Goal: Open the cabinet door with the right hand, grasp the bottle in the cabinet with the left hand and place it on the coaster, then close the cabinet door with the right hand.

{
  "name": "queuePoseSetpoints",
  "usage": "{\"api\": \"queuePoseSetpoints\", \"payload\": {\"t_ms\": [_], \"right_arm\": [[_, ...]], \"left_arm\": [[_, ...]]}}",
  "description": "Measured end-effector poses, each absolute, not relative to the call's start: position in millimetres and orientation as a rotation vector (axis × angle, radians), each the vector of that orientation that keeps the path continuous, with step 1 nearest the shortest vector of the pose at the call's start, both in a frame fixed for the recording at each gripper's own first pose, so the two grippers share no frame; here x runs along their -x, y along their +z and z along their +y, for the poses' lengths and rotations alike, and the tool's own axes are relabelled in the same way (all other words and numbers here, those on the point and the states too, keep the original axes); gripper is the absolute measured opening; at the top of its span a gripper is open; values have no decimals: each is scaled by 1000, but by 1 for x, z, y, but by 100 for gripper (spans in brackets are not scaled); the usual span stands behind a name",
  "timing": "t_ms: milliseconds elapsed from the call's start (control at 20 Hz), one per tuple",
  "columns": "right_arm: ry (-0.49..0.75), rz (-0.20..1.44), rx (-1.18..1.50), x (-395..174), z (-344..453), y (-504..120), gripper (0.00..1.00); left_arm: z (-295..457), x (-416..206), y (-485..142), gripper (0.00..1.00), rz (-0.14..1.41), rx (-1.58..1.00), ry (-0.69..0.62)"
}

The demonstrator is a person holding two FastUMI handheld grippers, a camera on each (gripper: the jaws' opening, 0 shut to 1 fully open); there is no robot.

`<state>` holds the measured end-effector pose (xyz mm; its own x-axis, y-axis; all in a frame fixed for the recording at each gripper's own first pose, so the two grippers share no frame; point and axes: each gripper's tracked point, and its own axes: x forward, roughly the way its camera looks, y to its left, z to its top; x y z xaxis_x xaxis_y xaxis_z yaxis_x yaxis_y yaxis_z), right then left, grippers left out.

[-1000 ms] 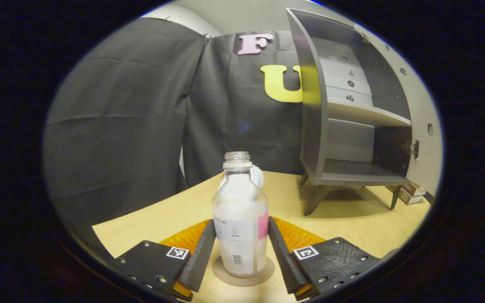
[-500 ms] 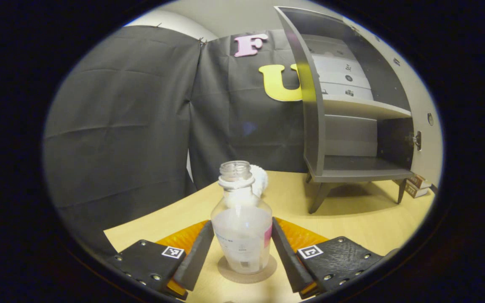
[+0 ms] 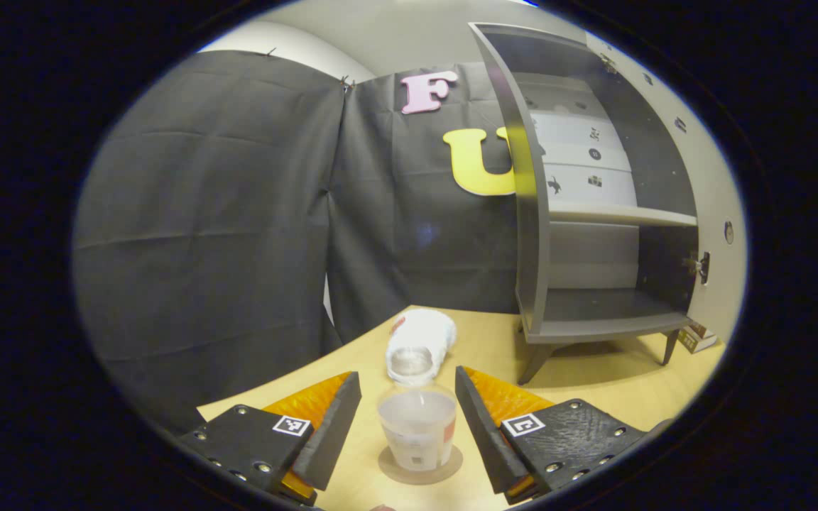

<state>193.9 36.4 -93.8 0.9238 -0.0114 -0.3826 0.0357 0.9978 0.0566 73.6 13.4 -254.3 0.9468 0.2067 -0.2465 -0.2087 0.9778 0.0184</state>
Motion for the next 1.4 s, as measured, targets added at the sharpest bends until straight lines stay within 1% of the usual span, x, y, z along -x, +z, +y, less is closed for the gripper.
{"api": "queuePoseSetpoints", "payload": {"t_ms": [100, 150, 200, 250, 300, 350, 450, 500, 550, 600, 700, 750, 800, 950, 1000, 1050, 1100, 1200, 1400], "right_arm": [[-4, 370, -77, -199, 40, -85, 96], [9, 359, -87, -200, 42, -80, 94], [26, 350, -98, -202, 45, -75, 96], [43, 336, -108, -204, 48, -69, 96], [57, 319, -114, -206, 50, -62, 94], [69, 305, -118, -207, 52, -57, 96], [94, 278, -126, -212, 56, -44, 96], [102, 263, -130, -213, 58, -37, 96], [111, 250, -134, -215, 59, -32, 94], [120, 236, -137, -217, 61, -25, 96], [136, 213, -142, -222, 65, -14, 96], [143, 202, -145, -223, 66, -10, 96], [151, 189, -151, -226, 69, -4, 93], [141, 171, -164, -228, 72, 4, 92], [133, 167, -166, -228, 72, 6, 98], [124, 167, -161, -226, 73, 7, 98], [116, 172, -150, -225, 74, 7, 97], [104, 171, -138, -223, 80, 8, 97], [108, 186, -147, -218, 101, 7, 97]], "left_arm": [[12, -72, -223, 82, 217, 4, 209], [13, -70, -207, 82, 201, 4, 207], [11, -67, -193, 80, 189, 5, 204], [10, -64, -176, 80, 175, 10, 196], [8, -60, -158, 80, 162, 17, 187], [7, -57, -143, 80, 153, 23, 179], [4, -51, -112, 82, 126, 29, 161], [6, -48, -96, 80, 109, 24, 156], [6, -44, -80, 82, 98, 15, 153], [7, -43, -69, 83, 87, 4, 147], [6, -41, -48, 84, 67, -15, 121], [4, -40, -41, 80, 64, -19, 102], [4, -39, -38, 80, 61, -21, 86], [6, -41, -24, 80, 41, -39, 48], [7, -43, -21, 80, 33, -48, 36], [7, -45, -19, 80, 28, -55, 23], [7, -50, -20, 84, 24, -58, 9], [8, -57, -21, 80, 26, -48, -14], [13, -70, -25, 80, 30, 2, -55]]}}
